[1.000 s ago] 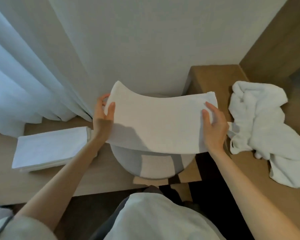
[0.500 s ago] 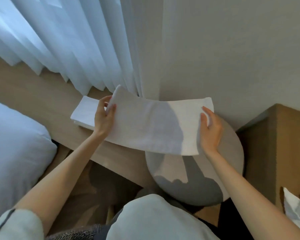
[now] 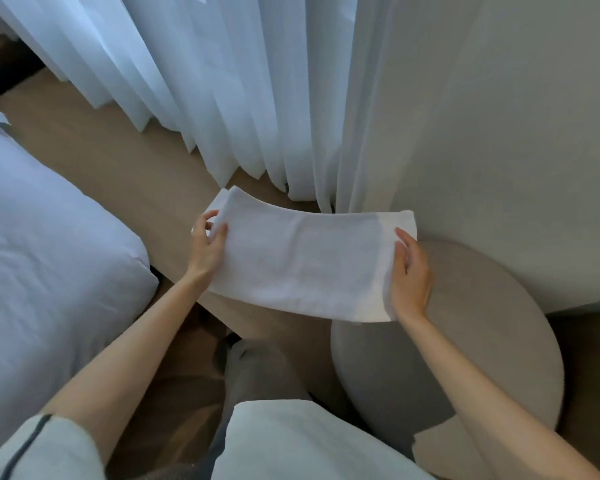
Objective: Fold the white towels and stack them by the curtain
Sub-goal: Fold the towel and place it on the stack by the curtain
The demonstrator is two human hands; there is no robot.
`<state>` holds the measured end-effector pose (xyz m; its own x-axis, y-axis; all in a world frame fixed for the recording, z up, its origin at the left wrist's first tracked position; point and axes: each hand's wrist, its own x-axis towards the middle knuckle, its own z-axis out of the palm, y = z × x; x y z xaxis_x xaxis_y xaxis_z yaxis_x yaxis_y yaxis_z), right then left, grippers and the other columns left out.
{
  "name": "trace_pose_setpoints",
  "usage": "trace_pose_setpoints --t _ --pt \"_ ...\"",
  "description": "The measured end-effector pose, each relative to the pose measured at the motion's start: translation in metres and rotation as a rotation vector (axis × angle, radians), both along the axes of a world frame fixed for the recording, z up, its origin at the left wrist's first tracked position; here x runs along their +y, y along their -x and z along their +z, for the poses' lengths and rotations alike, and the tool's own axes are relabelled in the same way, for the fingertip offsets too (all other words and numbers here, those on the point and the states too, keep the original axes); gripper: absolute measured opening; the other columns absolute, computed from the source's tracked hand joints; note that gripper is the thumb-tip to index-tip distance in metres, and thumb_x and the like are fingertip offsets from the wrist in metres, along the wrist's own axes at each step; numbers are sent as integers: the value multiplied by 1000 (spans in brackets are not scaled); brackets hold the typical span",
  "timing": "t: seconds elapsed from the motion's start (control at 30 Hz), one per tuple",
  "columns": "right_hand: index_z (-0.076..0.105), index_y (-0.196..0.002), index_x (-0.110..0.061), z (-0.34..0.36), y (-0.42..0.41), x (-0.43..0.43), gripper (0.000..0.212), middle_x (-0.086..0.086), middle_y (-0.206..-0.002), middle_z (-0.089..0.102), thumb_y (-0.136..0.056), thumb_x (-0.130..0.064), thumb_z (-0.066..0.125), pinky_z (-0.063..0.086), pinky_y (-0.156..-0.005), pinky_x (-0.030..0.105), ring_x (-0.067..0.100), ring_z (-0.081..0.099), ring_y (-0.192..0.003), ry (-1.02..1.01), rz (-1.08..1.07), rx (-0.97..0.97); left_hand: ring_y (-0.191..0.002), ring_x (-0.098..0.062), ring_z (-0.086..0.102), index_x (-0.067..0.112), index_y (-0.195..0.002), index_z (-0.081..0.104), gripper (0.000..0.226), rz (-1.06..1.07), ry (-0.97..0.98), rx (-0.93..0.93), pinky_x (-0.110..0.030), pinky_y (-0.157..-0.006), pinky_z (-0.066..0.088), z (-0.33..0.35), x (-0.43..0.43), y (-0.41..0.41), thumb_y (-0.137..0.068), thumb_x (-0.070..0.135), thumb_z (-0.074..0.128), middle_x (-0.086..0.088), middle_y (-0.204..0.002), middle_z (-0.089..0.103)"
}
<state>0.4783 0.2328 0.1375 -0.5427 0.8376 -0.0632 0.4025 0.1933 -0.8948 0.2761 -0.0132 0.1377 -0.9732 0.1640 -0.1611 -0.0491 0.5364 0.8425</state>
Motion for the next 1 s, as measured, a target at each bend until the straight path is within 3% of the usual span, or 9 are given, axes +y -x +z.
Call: trace_pose_setpoints --t 0.17,0.3,0.53,0.63,0.87,1.0 --pt "54 -130 -28 -28 62 -35 32 -9 -121 54 -102 -28 39 37 -90 24 4 48 -105 22 -40 -55 -81 1 47 19 -131 46 35 -39 19 -46 -13 -67 35 -30 -24 78 -98 29 50 8 -97 46" --pt "52 -131 -28 -52 116 -67 32 -1 -130 52 -102 -28 39 39 -93 28 10 48 -112 32 -104 -127 -86 1 50 21 -128 49 35 -111 26 -115 -18 -77 38 -55 -44 153 -95 28 55 20 -94 47" --pt "57 -126 -20 -88 194 -113 30 2 -130 55 -102 -22 41 40 -99 32 19 50 -118 40 -234 -218 -88 -5 53 16 -128 53 44 -214 110 -267 -22 -77 41 -97 -65 249 -89 35 63 9 -100 56" --pt "58 -123 -18 -108 207 -127 28 1 -129 57 -101 -20 41 41 -102 36 20 50 -119 59 -269 -268 -89 -15 59 9 -112 65 36 -245 131 -380 -24 -72 45 -123 -70 272 -89 36 63 0 -99 65" --pt "60 -120 -14 -169 236 -133 27 -2 -124 60 -100 -15 43 40 -97 26 13 53 -115 81 -348 -256 -82 -10 56 15 -100 62 21 -273 115 -415 -22 -67 44 -192 -68 316 -92 34 60 6 -91 61" --pt "62 -119 -12 -211 251 -123 26 -7 -120 59 -100 -14 44 31 -91 2 1 50 -111 80 -388 -205 -77 -7 55 16 -99 60 18 -263 88 -367 -20 -65 43 -235 -59 336 -92 32 60 7 -88 59"
